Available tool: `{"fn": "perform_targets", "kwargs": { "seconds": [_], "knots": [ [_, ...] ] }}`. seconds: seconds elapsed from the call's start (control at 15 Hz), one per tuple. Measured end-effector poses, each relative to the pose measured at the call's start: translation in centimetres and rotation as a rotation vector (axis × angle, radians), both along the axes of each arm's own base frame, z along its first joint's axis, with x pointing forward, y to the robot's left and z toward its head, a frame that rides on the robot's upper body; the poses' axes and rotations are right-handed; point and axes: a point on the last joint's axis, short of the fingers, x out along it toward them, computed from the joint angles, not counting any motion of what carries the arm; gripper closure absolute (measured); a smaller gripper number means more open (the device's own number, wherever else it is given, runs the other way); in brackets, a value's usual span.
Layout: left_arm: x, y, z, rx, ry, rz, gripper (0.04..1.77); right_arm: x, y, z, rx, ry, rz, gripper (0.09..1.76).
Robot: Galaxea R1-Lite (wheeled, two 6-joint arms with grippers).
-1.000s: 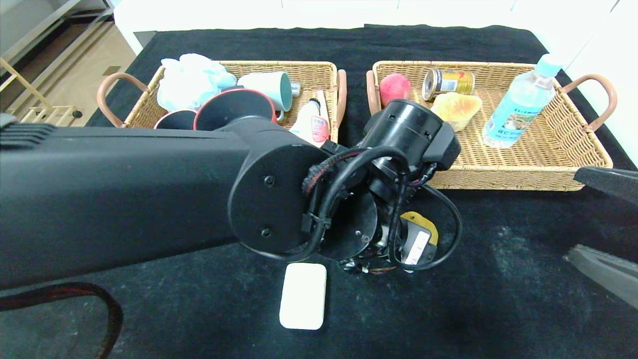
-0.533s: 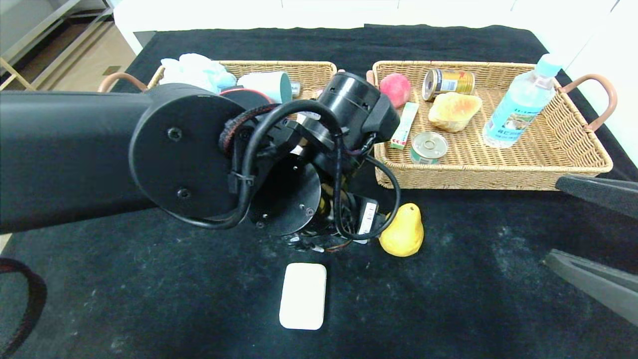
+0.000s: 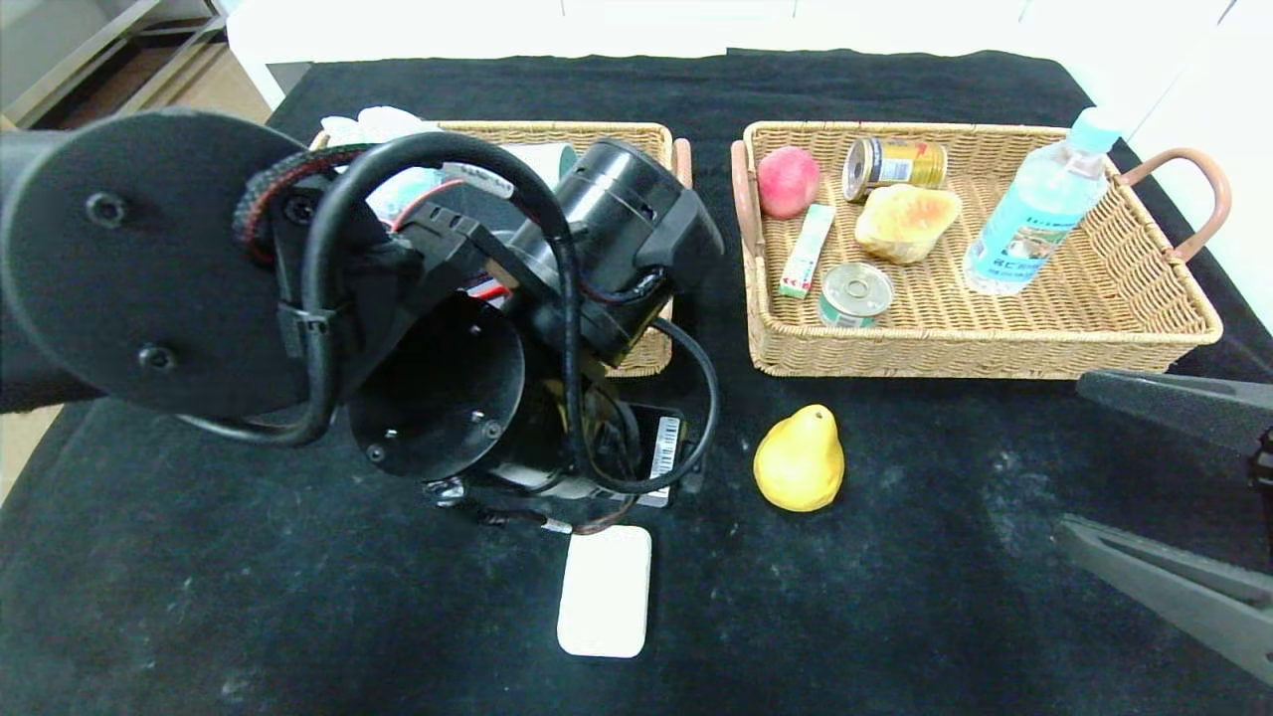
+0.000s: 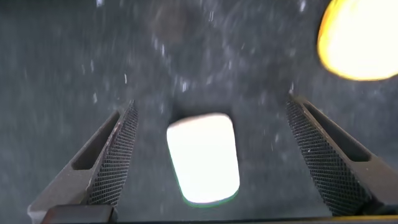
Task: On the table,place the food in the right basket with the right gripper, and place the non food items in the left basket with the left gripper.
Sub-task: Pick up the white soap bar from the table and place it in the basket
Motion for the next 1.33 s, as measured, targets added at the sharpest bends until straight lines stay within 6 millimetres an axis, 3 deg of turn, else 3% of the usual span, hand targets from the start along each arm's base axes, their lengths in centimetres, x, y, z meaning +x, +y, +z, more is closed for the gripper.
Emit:
{"fn": "perform_targets", "kwargs": {
  "seconds": [0.67, 1.33],
  "knots": [
    [-2.2, 1.6, -1.3, 0.013, 0.172, 0.001, 0.10, 0.1, 0.3, -0.3, -0.008, 0.014, 0.013, 0.14],
    [-2.0, -0.4, -4.3, 0.124, 0.197, 0.007, 0.09, 0.1, 0.4, -0.4, -0.008, 0.015, 0.020, 0.14]
  ]
}}
